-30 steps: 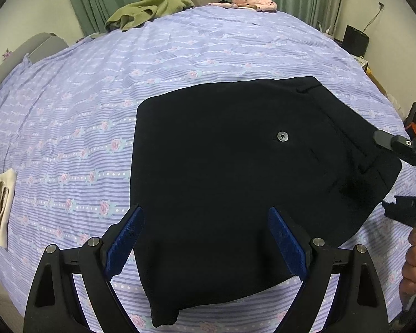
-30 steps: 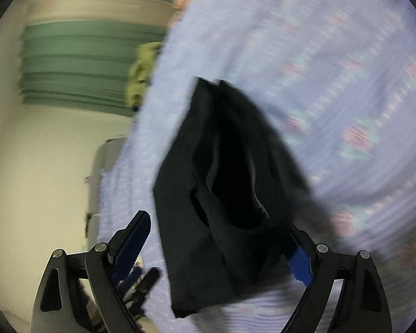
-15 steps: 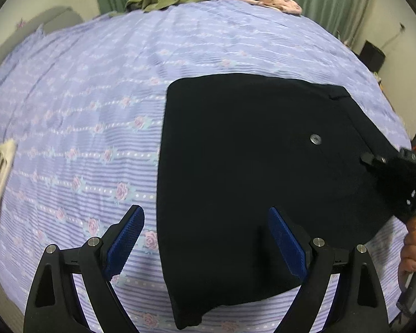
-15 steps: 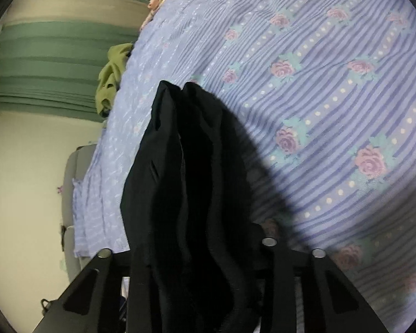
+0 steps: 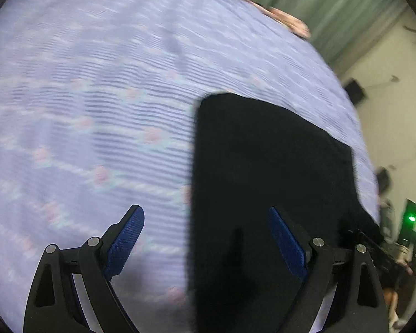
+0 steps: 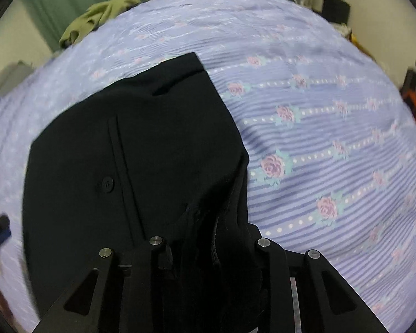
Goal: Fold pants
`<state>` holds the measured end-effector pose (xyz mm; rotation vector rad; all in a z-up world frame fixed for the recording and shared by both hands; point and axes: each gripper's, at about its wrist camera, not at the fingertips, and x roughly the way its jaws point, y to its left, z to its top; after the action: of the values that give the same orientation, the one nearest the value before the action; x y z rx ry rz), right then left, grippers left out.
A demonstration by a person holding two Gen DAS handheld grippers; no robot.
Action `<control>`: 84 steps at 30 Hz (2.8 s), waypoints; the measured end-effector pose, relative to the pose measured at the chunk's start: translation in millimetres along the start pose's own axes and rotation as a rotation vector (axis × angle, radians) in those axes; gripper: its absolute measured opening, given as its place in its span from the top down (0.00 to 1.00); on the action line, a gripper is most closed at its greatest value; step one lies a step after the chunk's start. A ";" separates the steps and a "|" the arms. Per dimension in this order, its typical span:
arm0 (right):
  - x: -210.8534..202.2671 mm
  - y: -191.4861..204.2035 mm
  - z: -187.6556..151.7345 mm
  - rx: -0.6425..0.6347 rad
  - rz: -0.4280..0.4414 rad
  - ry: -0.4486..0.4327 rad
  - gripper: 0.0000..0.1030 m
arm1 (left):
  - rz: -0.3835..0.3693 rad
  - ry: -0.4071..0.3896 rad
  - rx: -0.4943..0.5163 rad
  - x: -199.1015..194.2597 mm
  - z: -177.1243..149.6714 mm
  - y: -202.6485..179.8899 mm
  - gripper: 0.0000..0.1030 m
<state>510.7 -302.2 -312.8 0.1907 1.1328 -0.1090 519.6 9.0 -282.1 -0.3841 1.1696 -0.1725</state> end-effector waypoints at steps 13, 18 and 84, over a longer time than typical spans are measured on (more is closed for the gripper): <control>7.4 -5.8 1.9 0.033 0.005 0.018 0.71 | -0.430 0.083 0.014 6.4 17.1 -22.5 0.32; 11.4 -6.1 2.1 0.036 0.004 0.016 0.71 | -0.409 0.132 -0.060 33.1 19.1 -9.4 0.35; -415.6 132.9 -126.8 -0.348 0.199 -0.486 0.76 | 0.105 -0.355 0.317 -402.1 -123.4 -57.5 0.86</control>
<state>247.2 -150.3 24.9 -0.0359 0.6292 0.2106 254.4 62.9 44.9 -0.0673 0.7931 -0.1858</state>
